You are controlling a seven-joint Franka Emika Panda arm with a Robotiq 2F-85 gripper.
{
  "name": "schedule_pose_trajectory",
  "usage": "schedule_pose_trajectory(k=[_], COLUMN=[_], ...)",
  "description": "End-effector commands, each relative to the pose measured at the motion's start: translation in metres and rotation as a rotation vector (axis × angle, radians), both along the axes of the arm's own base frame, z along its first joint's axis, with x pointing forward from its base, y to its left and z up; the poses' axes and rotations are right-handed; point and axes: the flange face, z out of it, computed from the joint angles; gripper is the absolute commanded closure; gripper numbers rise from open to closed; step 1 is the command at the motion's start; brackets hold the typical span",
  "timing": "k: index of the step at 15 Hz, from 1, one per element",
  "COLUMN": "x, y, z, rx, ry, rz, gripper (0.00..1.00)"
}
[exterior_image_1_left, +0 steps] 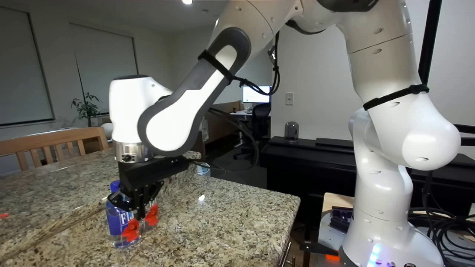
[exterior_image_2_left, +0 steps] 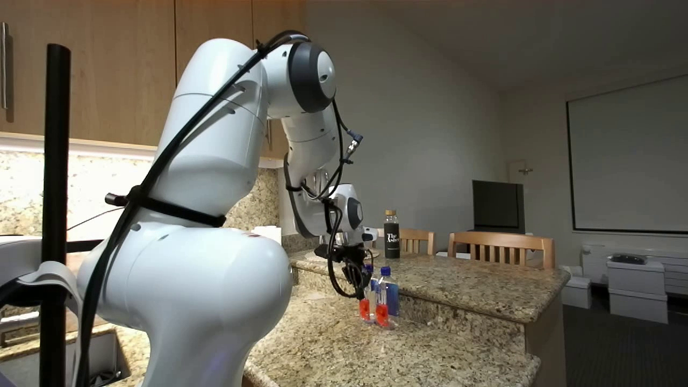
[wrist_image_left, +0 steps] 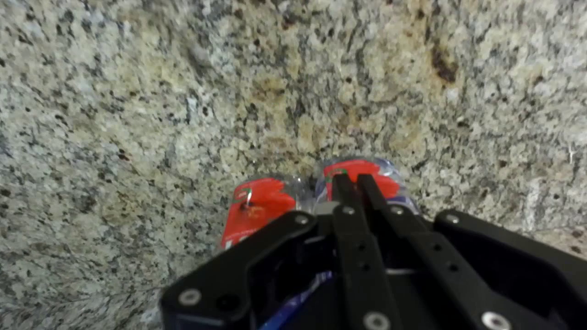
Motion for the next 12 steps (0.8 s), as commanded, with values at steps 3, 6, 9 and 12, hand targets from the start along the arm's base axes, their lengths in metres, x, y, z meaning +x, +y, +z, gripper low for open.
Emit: schedule_pose_trajectory(k=[3,6,9,12], x=[0.036,0.035,0.031,0.021], y=[-0.004,-0.002,0.005,0.015], z=[0.011,0.008,0.01,0.005], rx=[-0.01,-0.005,0.001,0.017], ry=[-0.004,-0.014,-0.009,0.026], rz=[0.01,-0.009,-0.005,0.009], gripper=[0.92,0.92,0.9,0.9])
